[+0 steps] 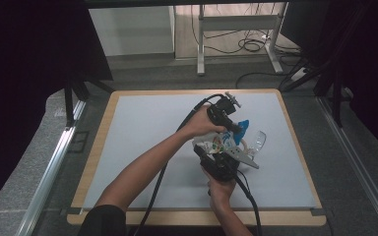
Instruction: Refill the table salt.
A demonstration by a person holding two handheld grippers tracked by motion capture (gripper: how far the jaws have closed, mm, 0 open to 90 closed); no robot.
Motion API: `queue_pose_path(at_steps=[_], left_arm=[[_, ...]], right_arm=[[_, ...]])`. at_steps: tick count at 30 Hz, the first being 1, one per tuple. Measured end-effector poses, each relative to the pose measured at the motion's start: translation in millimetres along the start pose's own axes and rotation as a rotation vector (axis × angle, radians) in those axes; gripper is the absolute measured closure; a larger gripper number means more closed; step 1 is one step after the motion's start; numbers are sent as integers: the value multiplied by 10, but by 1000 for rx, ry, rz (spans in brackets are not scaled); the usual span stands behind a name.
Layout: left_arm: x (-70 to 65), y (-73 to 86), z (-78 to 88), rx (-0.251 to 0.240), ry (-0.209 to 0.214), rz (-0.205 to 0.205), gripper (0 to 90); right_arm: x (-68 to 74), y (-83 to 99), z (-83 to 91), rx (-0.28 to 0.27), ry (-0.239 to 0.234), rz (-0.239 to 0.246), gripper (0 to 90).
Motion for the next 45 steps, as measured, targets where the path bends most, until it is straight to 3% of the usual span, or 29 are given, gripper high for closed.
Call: queue_pose_path(at_steps=[12,27,45], left_arm=[[-51,79,75,-63,-3,-3,891],[-102,183,164,-110,-3,-1,891],[-120,310,252,-148,-16,13,892]], right_arm=[[-40,83,55,26,-26,73,587],[-116,215,122,81,-8,178,564],[-251,353,145,179,46,213,528]])
Point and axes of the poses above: each handheld gripper's, and its own axes: z roughly backward along the jaws, y roughly out of its underside, x roughly to its left, the point moved 3 cm from there along -z, roughly forward along the jaws, and after that the axes turned 8 degrees about y, right-handed, at the moved point
